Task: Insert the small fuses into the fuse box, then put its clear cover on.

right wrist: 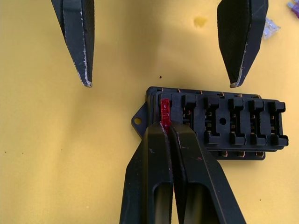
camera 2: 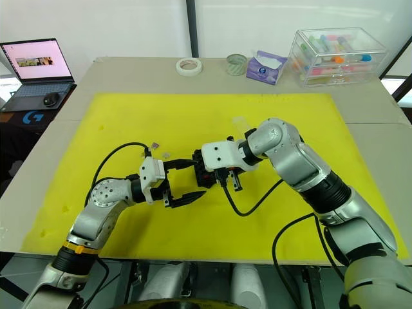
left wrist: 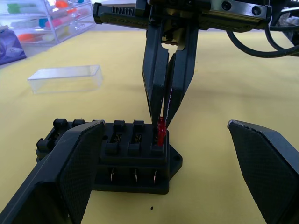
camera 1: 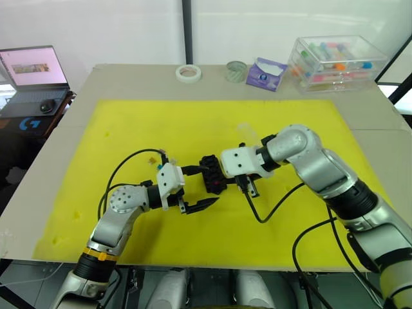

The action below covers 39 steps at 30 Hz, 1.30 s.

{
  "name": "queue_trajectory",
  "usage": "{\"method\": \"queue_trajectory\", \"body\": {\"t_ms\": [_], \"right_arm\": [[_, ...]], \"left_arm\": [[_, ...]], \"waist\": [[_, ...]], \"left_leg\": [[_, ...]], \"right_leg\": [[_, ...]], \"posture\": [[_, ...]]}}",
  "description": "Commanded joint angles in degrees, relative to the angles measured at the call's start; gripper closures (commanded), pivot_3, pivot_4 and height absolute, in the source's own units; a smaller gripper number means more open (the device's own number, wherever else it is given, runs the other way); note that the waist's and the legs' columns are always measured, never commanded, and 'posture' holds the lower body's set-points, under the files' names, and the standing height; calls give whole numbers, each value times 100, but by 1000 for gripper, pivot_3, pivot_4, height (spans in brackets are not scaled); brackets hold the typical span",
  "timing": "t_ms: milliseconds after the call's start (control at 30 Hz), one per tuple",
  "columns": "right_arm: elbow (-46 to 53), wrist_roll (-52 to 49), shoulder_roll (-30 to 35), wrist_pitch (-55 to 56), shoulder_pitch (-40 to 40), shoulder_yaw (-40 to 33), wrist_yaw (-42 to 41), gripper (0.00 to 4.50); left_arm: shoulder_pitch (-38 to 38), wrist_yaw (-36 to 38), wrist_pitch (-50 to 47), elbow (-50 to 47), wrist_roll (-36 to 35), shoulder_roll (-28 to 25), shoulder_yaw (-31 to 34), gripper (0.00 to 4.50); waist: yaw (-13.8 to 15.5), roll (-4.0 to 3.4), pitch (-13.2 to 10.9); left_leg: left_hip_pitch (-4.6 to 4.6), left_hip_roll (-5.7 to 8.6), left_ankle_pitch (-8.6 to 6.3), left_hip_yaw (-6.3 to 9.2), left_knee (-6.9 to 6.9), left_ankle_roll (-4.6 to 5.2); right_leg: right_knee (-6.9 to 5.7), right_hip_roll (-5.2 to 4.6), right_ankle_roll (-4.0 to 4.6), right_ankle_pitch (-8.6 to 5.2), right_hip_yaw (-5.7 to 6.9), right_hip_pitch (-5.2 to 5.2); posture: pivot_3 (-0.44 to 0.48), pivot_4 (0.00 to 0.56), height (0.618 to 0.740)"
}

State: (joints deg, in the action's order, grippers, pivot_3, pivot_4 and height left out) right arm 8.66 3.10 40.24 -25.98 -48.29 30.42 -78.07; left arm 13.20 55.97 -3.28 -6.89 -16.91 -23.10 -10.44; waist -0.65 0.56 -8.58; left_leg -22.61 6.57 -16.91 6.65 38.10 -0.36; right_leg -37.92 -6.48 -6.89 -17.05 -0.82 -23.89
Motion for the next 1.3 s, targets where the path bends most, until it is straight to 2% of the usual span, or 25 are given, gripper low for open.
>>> {"method": "queue_trajectory", "body": {"t_ms": [33, 733, 1300], "right_arm": [[-28, 113, -22, -20, -125, 53, -63, 4500], [-721, 409, -302, 418, -563, 446, -627, 4500], [-669, 375, -334, 317, -613, 189, -575, 4500]], "left_arm": [[-3, -29, 17, -121, -77, 17, 26, 72], [-25, -59, 24, -55, -8, 124, -43, 72], [-17, -60, 27, -28, -26, 122, -25, 72]], "waist": [[3, 0, 0], [-7, 1, 1], [-7, 1, 2]], "left_leg": [[0, 0, 0, 0, 0, 0], [1, 0, 0, 0, 2, 0], [7, -1, 0, 0, 1, 0]], "right_leg": [[0, 0, 0, 0, 0, 0], [-3, 1, 0, 0, 0, 0], [-5, 2, 0, 0, 0, 4]], "posture": [[0, 150, 740], [0, 150, 740], [0, 150, 740]]}}
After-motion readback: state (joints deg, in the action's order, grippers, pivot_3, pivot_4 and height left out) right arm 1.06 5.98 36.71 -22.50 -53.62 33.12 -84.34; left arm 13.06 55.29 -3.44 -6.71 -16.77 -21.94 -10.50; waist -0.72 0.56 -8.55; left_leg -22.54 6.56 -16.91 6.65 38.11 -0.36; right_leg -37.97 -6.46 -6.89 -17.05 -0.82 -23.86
